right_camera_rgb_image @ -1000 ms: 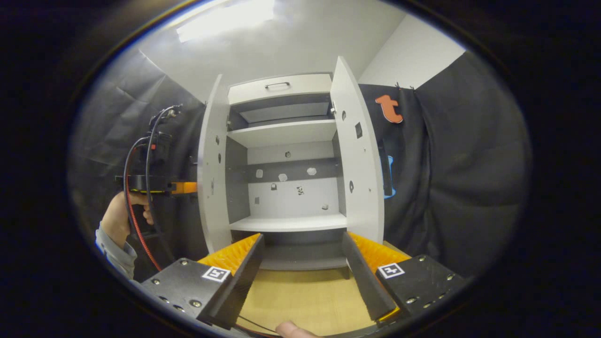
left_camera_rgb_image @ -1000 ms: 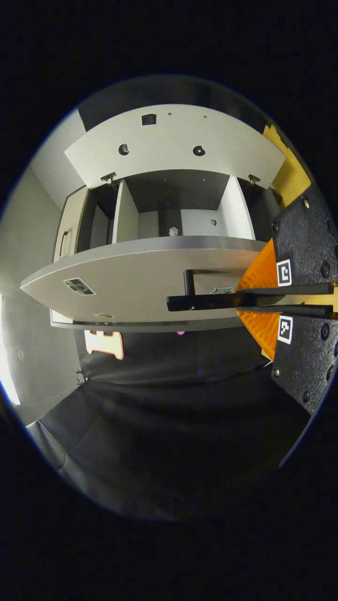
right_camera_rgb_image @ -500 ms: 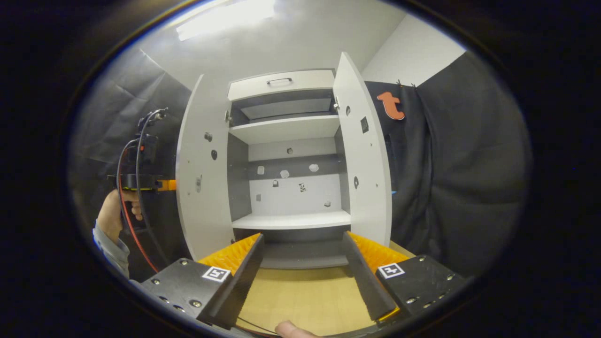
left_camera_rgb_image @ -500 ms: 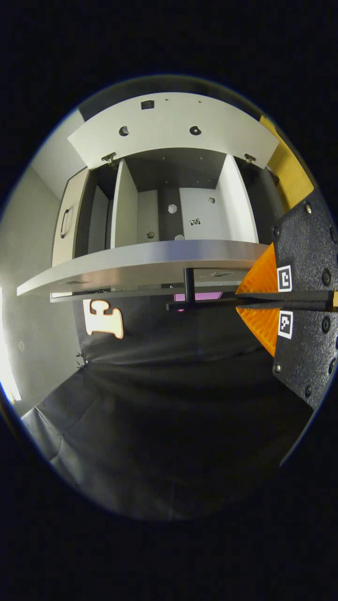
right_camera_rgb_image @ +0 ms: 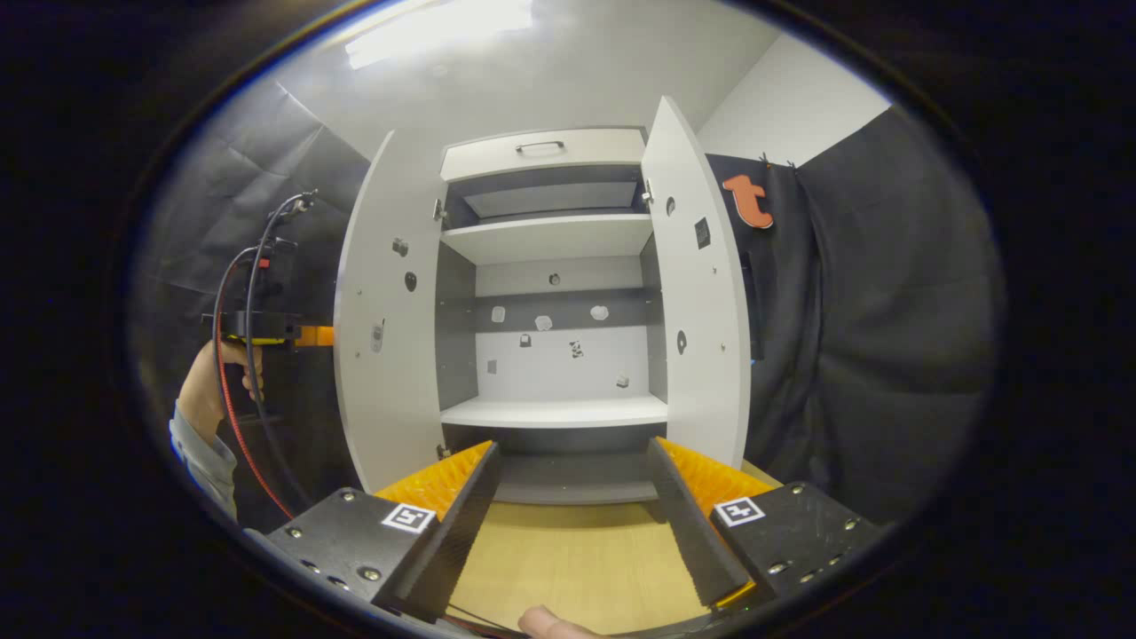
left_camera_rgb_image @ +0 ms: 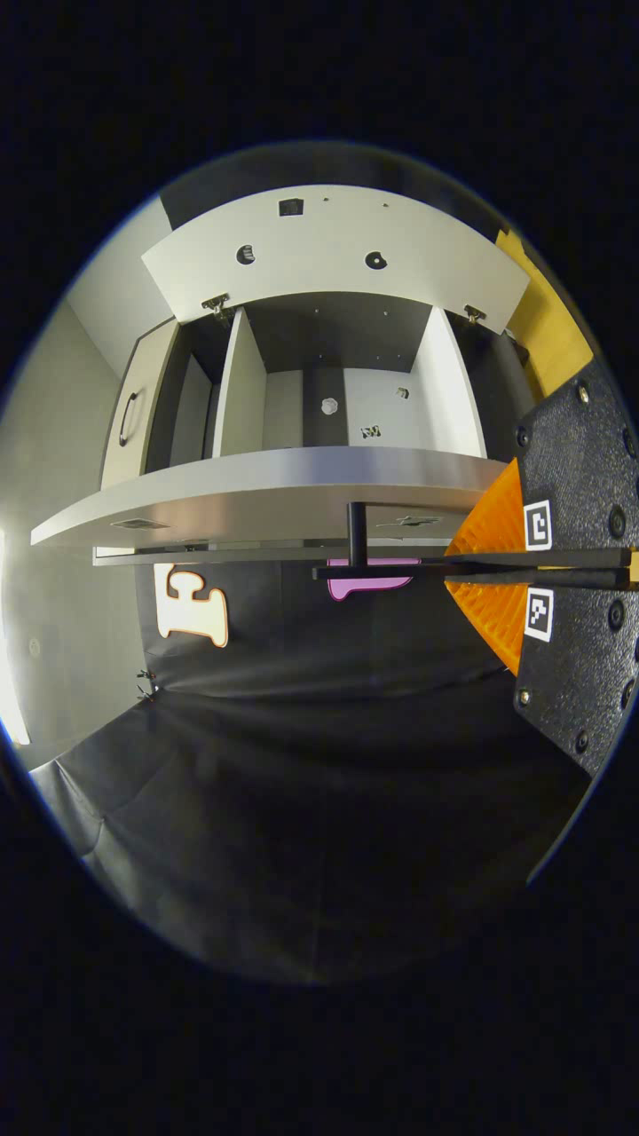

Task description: Open the right door of the double-door shoe cabinet with the right hand, and open the left door with the left hand.

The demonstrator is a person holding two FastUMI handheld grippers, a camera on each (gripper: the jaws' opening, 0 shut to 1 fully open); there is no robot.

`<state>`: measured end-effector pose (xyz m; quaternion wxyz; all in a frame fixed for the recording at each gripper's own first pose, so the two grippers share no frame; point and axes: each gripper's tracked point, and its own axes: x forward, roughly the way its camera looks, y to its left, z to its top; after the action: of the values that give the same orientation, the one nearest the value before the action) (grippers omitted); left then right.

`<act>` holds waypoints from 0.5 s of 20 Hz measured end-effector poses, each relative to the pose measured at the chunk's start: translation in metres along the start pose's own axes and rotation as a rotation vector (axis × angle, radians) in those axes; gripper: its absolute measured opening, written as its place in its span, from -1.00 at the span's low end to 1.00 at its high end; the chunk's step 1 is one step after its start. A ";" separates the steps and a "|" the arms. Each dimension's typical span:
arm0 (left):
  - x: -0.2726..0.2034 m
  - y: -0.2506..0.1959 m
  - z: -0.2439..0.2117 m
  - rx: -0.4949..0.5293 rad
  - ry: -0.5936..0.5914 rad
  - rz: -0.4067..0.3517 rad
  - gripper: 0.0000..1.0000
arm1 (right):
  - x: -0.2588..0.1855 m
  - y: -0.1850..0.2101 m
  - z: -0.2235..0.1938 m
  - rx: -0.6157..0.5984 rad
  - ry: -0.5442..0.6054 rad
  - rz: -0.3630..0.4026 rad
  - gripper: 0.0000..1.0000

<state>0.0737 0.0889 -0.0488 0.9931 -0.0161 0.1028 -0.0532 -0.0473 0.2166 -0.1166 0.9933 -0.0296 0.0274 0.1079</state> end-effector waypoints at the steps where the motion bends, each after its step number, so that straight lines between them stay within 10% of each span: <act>1: -0.003 0.001 -0.007 -0.012 0.021 -0.006 -0.94 | 0.000 -0.001 0.000 0.000 0.000 -0.002 0.87; 8: -0.029 0.006 -0.008 -0.055 -0.008 0.008 -0.71 | 0.004 -0.007 -0.002 0.006 0.005 -0.019 0.97; 10: -0.043 0.004 -0.006 -0.060 -0.021 0.018 -0.24 | 0.004 -0.008 -0.003 0.007 0.010 -0.022 0.97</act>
<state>0.0314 0.0972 -0.0461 0.9937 -0.0453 0.0943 -0.0408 -0.0417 0.2093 -0.1198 0.9944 -0.0271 0.0323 0.0965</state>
